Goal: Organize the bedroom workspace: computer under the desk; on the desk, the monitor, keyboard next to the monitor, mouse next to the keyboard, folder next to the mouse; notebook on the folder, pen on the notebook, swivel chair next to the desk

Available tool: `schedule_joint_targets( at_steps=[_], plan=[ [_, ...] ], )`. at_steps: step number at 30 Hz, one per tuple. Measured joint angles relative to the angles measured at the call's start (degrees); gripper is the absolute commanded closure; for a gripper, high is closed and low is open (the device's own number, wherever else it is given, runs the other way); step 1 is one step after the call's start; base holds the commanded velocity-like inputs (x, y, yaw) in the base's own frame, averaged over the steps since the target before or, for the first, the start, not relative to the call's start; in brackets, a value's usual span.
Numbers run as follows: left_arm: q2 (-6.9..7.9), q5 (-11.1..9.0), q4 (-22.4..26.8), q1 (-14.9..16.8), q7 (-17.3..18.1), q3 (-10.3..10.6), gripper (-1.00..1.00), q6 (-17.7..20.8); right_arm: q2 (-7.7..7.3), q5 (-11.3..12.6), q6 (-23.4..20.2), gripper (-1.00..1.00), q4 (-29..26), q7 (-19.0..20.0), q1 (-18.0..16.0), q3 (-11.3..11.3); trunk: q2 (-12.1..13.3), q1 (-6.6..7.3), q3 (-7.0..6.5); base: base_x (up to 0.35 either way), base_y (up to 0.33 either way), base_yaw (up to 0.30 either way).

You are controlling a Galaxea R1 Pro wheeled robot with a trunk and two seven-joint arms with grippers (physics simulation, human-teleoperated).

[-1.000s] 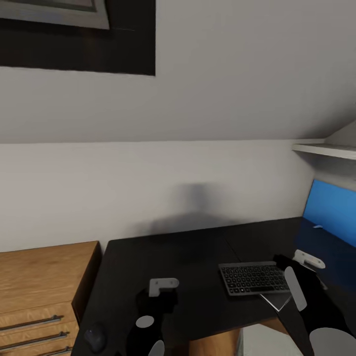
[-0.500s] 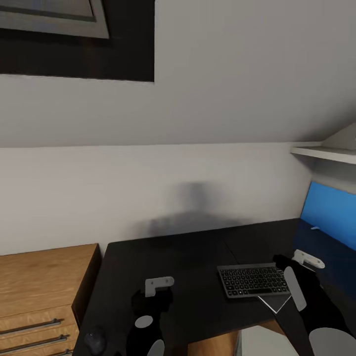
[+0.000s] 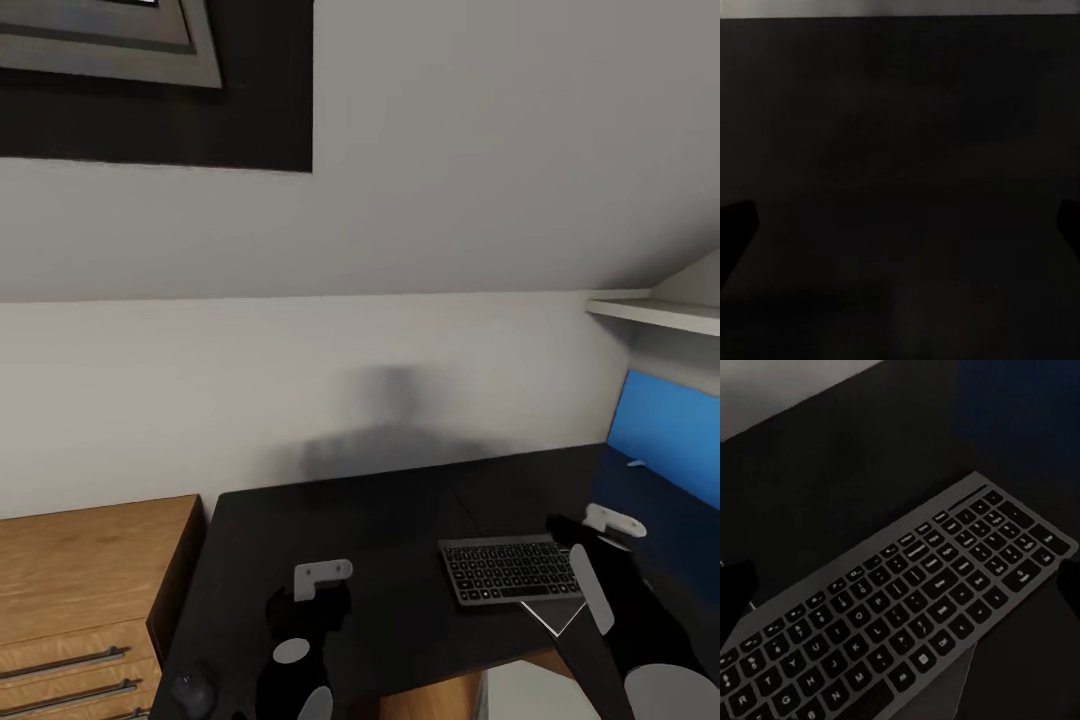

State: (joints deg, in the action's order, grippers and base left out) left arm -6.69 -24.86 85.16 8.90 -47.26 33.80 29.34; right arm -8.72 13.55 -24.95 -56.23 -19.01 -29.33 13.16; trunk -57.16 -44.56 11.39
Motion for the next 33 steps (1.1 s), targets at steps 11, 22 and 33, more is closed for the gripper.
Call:
schedule_joint_targets(
  at_steps=[11, 22, 33],
  plan=[
    [0.00, -0.02, 0.11, 0.00, 0.00, 0.04, -1.00, -0.04, -2.45, -7.36, 9.79, -1.00, 9.43, 8.88, -0.11, 0.34, 0.00, 0.00, 0.00, 0.000, 0.000, 0.000],
    [0.02, -0.53, -0.01, 0.00, 0.04, 0.04, -1.00, -0.08, -4.87, -8.29, 28.05, -1.00, 32.66, 10.57, -7.30, 0.00, -0.01, 0.01, 0.00, 0.035, 0.000, 0.000],
    [0.01, -0.64, -0.28, -0.01, 0.02, 0.04, -1.00, -0.08, -5.85, -7.92, 23.18, -1.00, 36.83, 10.30, -10.16, 0.19, -0.01, 0.00, 0.00, 0.147, -0.027, 0.000]
  ],
)
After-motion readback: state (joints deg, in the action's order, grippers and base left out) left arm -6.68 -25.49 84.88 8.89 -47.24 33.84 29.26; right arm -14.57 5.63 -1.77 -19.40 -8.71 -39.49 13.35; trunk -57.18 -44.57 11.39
